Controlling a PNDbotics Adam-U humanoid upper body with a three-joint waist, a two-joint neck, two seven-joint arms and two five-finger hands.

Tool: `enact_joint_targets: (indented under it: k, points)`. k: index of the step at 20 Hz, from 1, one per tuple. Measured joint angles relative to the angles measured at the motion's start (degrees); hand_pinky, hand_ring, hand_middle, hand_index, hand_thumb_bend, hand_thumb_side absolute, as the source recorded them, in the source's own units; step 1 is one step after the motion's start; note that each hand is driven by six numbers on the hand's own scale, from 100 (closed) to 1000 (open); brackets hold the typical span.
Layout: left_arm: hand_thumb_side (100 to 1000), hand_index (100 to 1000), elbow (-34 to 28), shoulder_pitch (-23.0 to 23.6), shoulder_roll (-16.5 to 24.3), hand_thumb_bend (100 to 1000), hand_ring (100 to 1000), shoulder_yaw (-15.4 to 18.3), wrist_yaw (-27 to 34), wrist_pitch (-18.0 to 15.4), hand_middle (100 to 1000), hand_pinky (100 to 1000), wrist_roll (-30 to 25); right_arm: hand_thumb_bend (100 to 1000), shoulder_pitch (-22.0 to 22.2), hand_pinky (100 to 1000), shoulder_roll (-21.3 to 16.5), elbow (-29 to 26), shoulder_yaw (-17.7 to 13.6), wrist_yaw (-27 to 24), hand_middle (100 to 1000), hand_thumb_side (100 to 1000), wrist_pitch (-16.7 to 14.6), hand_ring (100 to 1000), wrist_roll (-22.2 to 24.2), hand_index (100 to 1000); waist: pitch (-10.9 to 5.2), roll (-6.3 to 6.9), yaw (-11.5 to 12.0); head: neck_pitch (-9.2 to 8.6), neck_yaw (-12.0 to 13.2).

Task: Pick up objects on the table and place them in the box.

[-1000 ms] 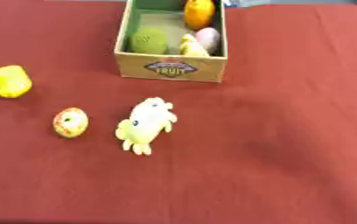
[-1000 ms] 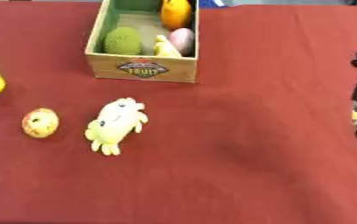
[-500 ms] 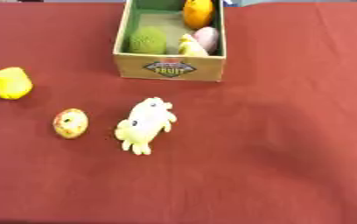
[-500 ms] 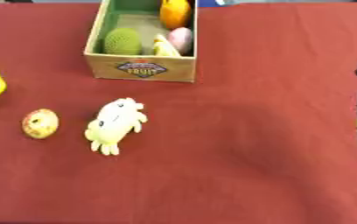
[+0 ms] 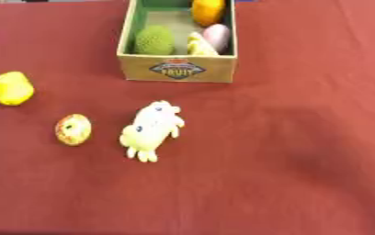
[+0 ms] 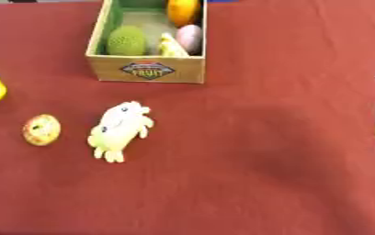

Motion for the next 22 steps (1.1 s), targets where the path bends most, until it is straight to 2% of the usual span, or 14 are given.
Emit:
enact_joint_targets:
  k: [4, 11, 22]
  points:
    - [100, 894, 1.3, -1.9, -1.8, 385, 842, -0.6, -0.2, -0.8, 779, 896, -0.9, 100, -0.3, 791, 0.2, 0.0, 0.1, 0.0, 675, 620, 0.2, 673, -0.2, 801, 0.17, -0.12, -0.1, -0.14, 0.3]
    - [100, 887, 3.6, -4.6, -4.4, 400, 843, -1.0, 0.8, 0.5, 781, 897, -0.9, 100, -1.0, 790, 0.9, 0.0, 0.0, -0.4, 671, 620, 0.5, 668, -0.2, 799, 0.22, -0.69, -0.4, -0.68, 1.1]
    - [100, 883, 10.1, -5.7, -7.3, 444, 853, -1.5, -5.6, 2.9, 789, 898, -1.6, 100, -1.8, 789, 1.6, 0.0, 0.0, -1.5, 667, 617, 0.6, 662, 0.5, 797, 0.21, -1.81, -0.5, -1.20, 1.8]
